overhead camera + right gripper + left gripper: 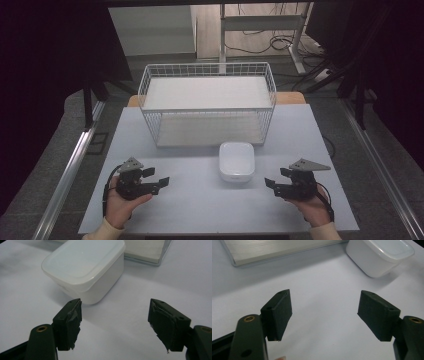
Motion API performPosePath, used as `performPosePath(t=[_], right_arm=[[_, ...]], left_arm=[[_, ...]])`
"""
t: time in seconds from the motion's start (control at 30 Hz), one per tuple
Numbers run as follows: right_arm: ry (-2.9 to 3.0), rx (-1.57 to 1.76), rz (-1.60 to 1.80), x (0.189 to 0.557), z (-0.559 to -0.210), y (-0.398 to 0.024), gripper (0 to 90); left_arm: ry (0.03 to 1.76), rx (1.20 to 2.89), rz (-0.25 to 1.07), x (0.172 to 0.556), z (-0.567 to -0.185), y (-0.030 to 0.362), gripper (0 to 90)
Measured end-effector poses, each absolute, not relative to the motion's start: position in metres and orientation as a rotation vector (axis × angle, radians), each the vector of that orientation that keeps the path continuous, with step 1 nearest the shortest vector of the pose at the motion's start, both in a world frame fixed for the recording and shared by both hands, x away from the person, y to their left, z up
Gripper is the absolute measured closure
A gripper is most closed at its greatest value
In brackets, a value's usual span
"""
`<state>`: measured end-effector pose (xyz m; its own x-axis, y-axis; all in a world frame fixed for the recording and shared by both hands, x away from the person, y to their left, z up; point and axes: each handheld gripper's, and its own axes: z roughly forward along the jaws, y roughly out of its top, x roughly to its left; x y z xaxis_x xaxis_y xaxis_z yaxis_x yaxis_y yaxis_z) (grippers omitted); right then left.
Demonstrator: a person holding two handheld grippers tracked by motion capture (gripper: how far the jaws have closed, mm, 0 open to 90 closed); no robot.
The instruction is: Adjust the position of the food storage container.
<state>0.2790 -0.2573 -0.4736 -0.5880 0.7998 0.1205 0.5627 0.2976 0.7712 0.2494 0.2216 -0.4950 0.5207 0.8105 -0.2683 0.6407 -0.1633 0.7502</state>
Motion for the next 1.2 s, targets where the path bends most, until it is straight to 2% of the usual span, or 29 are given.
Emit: performPosePath(t=[0.3, 0.6, 0.9, 1.2], right_arm=[[2.282, 1.211, 1.209, 0.294, -0.452, -0.251, 33.0], [2.319, 1.198, 1.198, 0.324, -0.424, -0.246, 38.8], [2.413, 1.156, 1.143, 0.357, -0.409, -0.23, 48.7], [2.472, 1.149, 1.083, 0.385, -0.408, -0.213, 54.5]], left_arm=[[1.186, 1.887, 0.237, 0.249, -0.494, 0.221, 26.6], [1.19, 1.892, 0.231, 0.249, -0.495, 0.22, 26.6], [1.187, 1.893, 0.23, 0.249, -0.495, 0.22, 26.5], [1.187, 1.897, 0.227, 0.249, -0.496, 0.22, 26.4]])
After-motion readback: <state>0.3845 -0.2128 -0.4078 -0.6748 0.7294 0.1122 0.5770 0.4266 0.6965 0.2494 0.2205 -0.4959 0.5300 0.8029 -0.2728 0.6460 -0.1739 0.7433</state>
